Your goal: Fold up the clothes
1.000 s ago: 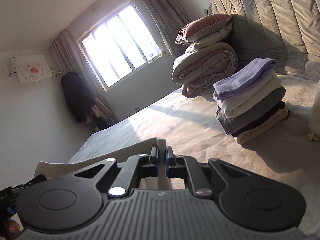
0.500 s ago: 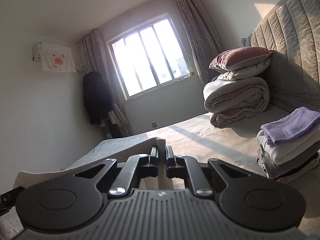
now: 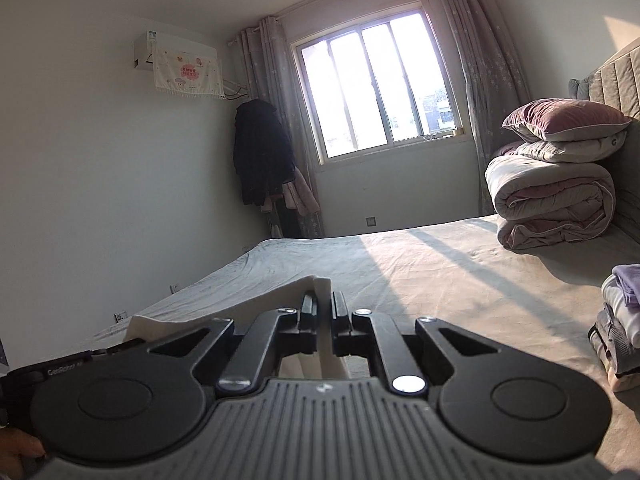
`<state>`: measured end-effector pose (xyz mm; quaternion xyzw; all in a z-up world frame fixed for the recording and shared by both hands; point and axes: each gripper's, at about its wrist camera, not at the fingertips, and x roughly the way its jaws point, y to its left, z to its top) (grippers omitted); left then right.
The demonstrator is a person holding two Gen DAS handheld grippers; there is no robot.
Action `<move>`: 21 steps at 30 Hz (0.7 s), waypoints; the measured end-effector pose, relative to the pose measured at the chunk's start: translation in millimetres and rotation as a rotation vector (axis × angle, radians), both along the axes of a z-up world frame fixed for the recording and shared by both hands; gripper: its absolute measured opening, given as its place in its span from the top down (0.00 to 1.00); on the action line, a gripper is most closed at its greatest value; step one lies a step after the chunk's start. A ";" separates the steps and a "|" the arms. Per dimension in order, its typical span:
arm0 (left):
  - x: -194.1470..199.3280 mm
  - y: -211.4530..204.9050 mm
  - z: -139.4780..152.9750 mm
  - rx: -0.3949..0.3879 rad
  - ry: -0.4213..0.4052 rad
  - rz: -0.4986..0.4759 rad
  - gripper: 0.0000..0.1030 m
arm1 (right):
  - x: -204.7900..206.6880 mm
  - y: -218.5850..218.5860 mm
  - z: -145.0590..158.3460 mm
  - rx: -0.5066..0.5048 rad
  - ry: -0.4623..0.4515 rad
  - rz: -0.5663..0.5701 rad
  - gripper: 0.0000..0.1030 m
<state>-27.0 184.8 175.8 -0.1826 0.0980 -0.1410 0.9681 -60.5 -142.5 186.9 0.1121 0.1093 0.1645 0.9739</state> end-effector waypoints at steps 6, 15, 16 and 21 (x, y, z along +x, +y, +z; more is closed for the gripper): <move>58.9 23.2 -5.8 0.029 0.014 -0.050 0.98 | 12.9 21.5 -7.6 0.101 0.092 0.119 0.91; 129.4 59.6 -40.0 0.036 0.111 -0.056 0.98 | 45.7 75.2 -27.3 0.227 0.189 0.274 0.91; 132.5 64.5 -50.1 0.030 0.133 -0.051 0.98 | 47.5 86.1 -33.5 0.218 0.203 0.290 0.91; 136.9 84.9 -99.3 0.022 0.242 -0.018 0.98 | 50.7 136.1 -81.3 0.145 0.319 0.379 0.91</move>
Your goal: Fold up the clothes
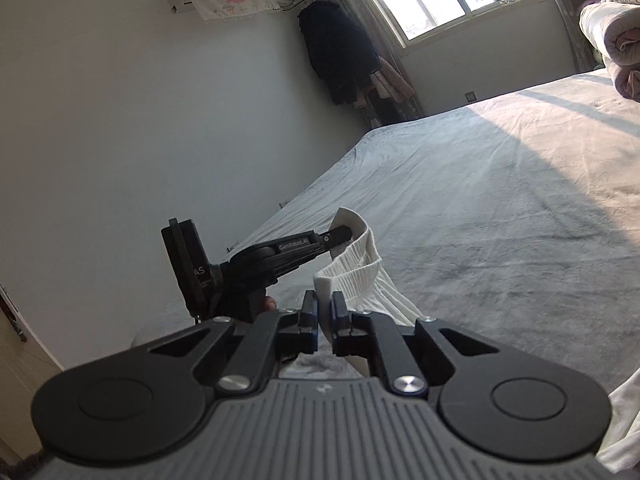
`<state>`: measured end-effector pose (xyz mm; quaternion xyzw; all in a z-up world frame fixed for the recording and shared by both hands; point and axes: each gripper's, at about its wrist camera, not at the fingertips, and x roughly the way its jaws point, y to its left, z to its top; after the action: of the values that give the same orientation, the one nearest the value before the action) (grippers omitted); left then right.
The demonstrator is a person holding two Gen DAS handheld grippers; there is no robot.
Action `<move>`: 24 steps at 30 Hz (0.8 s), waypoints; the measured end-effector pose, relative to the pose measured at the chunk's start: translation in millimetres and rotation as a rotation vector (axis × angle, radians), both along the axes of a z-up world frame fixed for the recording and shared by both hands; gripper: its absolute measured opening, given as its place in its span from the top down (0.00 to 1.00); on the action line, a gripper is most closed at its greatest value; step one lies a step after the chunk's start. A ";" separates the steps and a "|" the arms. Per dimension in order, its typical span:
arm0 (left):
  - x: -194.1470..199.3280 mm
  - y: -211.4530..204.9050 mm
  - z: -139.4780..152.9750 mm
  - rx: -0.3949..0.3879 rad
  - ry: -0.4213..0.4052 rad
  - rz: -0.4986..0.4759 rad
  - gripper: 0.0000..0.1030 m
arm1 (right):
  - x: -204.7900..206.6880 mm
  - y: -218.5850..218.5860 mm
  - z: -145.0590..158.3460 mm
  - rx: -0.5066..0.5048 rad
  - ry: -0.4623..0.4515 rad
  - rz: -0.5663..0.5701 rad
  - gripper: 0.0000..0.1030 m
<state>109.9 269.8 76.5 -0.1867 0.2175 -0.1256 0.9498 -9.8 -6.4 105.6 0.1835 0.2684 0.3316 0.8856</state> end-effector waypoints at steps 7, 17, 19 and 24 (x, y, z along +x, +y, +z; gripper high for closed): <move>-15.9 34.1 -50.9 -0.016 0.177 0.074 0.98 | -7.3 48.2 -67.7 -0.097 0.147 0.127 0.91; -61.1 74.7 -54.7 -0.146 0.403 0.131 0.53 | -28.7 92.1 -106.6 -0.192 0.221 0.221 0.87; -70.0 77.7 -61.0 -0.189 0.426 0.114 0.51 | -29.9 89.9 -108.2 -0.192 0.247 0.233 0.84; -79.5 73.5 -83.4 -0.240 0.445 0.065 0.42 | -40.9 79.3 -95.4 -0.213 0.231 0.280 0.55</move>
<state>30.4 343.2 -6.9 -0.3279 0.3984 -0.0757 0.8532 -50.7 72.9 10.2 0.0866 0.4244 0.3982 0.8086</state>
